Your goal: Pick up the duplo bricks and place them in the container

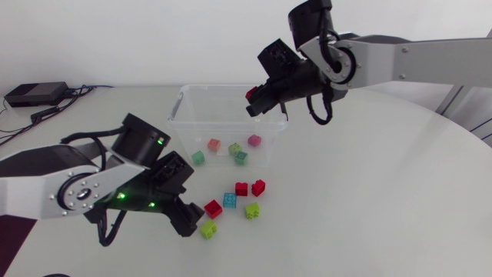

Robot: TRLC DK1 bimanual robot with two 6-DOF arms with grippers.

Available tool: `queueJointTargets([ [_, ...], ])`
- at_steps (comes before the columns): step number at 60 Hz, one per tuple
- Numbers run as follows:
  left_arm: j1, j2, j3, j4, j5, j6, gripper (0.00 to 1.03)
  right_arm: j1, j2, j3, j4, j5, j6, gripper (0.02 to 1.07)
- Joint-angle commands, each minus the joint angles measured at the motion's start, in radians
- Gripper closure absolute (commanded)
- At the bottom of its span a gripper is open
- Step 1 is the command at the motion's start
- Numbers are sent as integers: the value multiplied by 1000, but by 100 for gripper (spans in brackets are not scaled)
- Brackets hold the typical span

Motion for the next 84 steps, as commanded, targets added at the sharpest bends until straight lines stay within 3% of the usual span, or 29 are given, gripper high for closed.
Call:
queueJointTargets([
  [1,-28,48,-26,1,-12,-30,14,13,60,46,18,22,29,58],
  [4,-43,65,-21,1,-20,-35,14,14,86,64,15,28,29,38],
  [5,-57,87,-11,1,-35,-45,14,17,105,74,15,44,30,19],
  [7,-63,99,0,1,-35,-54,14,17,108,75,15,50,34,15],
  [18,-103,177,48,-5,-58,-99,15,14,20,8,15,74,63,14],
  [25,-124,222,72,-5,-58,-105,23,23,-109,-110,6,76,80,13],
  [33,-135,274,87,-5,-58,-117,48,48,-265,-252,-43,83,95,13],
  [39,-134,295,83,-5,-58,-120,77,76,-366,-348,-123,91,141,13],
  [40,-134,297,81,-5,-58,-119,78,83,-386,-368,-140,97,150,13],
  [53,-135,272,55,-34,-58,-110,80,180,-520,-529,-227,126,233,13],
  [65,-117,131,78,-106,-60,-88,81,215,-474,-561,-290,90,339,13],
  [68,-91,70,110,-150,-60,-70,81,220,-443,-560,-295,77,350,18],
  [77,-8,-27,206,-226,-46,-25,81,238,-323,-537,-278,73,350,18],
  [84,77,-65,282,-229,0,-2,81,254,-227,-494,-276,73,356,18],
])
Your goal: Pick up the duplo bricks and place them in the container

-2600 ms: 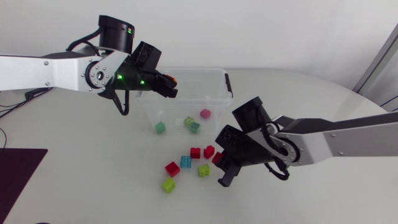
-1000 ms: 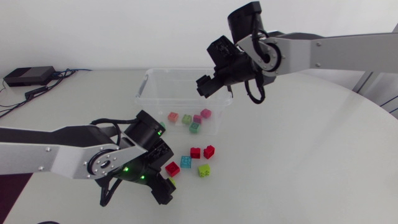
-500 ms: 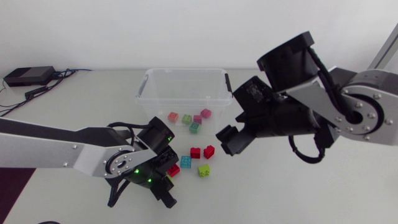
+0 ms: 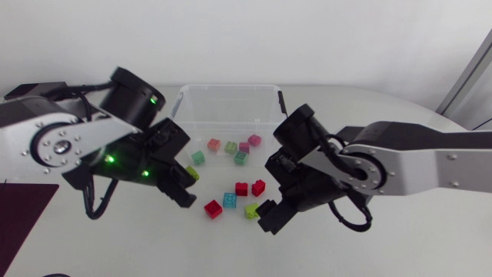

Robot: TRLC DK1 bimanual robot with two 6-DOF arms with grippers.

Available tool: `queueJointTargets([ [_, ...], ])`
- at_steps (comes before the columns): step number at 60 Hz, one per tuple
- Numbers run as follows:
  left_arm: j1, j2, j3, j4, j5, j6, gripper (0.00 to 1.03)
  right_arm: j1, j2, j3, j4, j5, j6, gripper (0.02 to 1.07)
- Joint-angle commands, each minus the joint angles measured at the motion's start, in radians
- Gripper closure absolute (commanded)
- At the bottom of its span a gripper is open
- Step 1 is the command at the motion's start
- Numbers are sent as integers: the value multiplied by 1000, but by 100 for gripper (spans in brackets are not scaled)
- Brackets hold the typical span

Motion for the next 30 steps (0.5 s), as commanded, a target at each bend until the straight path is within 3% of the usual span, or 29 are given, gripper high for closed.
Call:
queueJointTargets([
  [1,55,-28,69,-13,30,30,81,11,73,45,1,-3,35,18],
  [9,101,-31,118,70,44,26,81,20,181,110,-4,23,79,18],
  [30,132,55,212,331,59,9,81,48,351,220,-22,84,171,18],
])
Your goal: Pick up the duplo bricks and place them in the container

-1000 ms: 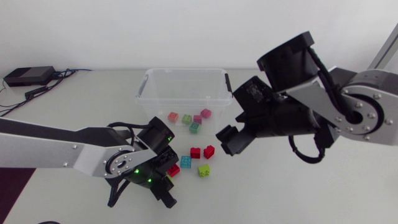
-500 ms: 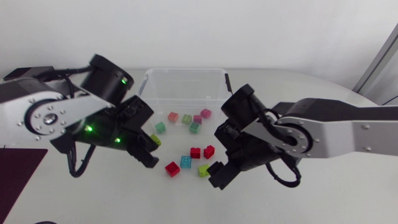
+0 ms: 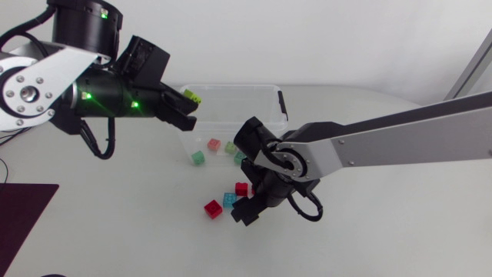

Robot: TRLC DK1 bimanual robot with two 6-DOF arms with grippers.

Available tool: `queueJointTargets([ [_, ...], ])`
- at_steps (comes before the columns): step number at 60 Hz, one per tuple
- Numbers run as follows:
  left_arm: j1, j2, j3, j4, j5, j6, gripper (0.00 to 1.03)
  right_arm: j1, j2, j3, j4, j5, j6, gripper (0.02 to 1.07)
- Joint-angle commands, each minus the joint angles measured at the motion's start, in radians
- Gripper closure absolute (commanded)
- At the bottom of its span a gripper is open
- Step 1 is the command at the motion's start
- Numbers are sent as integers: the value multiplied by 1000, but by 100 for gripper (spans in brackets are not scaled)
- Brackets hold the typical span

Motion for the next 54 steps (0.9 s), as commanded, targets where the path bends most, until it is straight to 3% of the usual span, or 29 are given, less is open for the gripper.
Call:
queueJointTargets([
  [1,19,54,55,44,10,-9,81,4,44,33,-15,18,44,18],
  [19,75,220,97,213,23,-51,81,13,128,101,-16,25,61,35],
  [27,76,278,114,251,23,-58,81,11,146,101,-24,27,59,51],
  [32,73,315,132,259,23,-61,81,10,146,90,-23,27,53,67],
  [39,68,382,173,257,23,-64,77,11,116,56,-24,34,36,71],
  [44,72,396,186,245,23,-64,43,0,62,38,-29,36,29,71],
  [45,73,396,186,242,21,-64,32,-4,53,37,-32,36,29,71],
  [48,76,385,186,227,21,-64,16,-21,12,30,-47,36,26,71],
  [54,90,319,161,188,23,-53,11,-59,-65,32,-84,33,12,71],
])
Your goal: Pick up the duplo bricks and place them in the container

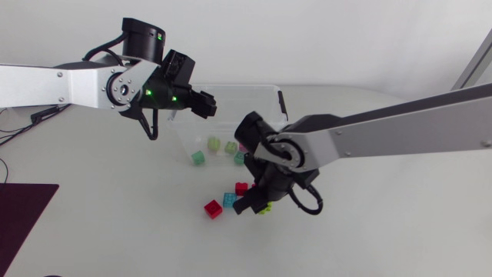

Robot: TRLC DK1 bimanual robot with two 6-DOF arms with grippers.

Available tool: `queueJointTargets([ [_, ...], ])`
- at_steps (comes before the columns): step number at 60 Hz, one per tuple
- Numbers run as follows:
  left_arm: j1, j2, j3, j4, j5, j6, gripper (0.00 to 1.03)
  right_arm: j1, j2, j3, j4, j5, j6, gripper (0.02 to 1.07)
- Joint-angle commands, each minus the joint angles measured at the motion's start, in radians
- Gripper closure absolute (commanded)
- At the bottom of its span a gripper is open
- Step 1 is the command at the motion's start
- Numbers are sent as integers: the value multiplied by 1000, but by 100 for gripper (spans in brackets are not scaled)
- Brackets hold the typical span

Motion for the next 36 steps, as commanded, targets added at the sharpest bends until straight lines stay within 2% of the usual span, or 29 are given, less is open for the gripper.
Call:
queueJointTargets([
  [1,20,-67,3,-24,10,-5,11,-37,-86,-13,-31,11,-15,71],
  [5,31,-131,-26,-61,33,6,11,-64,-138,-3,-56,5,-27,71],
  [23,31,-367,-180,-371,103,133,11,-147,-258,155,-109,5,-70,71],
  [27,17,-381,-224,-383,103,144,11,-158,-258,189,-100,5,-76,71],
  [36,-90,-366,-384,-366,103,147,11,-181,-229,263,-27,13,-90,71],
])
